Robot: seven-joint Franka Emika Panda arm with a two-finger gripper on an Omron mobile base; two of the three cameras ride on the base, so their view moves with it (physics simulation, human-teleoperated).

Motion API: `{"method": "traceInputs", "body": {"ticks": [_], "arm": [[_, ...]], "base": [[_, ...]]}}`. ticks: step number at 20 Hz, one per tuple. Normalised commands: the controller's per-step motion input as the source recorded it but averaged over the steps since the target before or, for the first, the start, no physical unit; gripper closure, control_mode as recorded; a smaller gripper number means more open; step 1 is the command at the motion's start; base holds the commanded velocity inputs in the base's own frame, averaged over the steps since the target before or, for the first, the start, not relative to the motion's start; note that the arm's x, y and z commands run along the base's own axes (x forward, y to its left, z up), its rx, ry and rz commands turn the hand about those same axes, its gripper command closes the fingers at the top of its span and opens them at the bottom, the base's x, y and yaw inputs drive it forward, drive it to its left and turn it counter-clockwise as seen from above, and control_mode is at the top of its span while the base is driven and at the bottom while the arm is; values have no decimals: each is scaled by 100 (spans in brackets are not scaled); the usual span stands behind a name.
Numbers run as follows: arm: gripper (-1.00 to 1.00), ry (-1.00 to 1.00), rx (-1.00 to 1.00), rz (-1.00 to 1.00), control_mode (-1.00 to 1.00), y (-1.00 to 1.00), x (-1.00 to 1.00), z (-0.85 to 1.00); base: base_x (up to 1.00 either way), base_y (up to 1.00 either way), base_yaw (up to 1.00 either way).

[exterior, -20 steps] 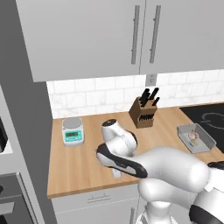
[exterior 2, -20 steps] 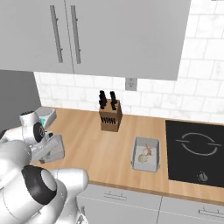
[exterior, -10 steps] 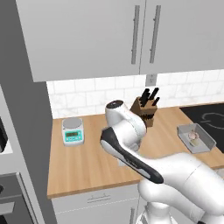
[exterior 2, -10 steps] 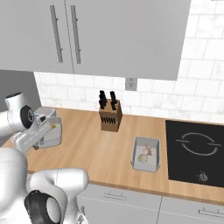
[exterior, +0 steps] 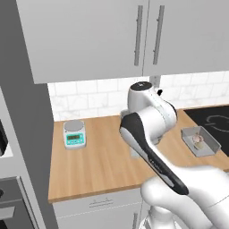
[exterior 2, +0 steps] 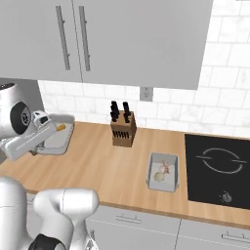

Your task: Take the meat container that has the shrimp and place it on the second highest rack of the freezer. Then take the vegetable container that has the garlics and place it on the highest rack of the freezer.

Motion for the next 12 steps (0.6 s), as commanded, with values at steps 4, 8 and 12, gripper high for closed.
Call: {"method": "traceInputs", "body": {"ticks": [4,8,12], "arm": [[100,-12,5,-32,-100,-4,-54,38],[100,-13,1,-9,-100,0,-68,11],[100,0,0,0,100,0,0,0]], "base": [[0,0,0],[0,0,0],[-100,17,0]]}}
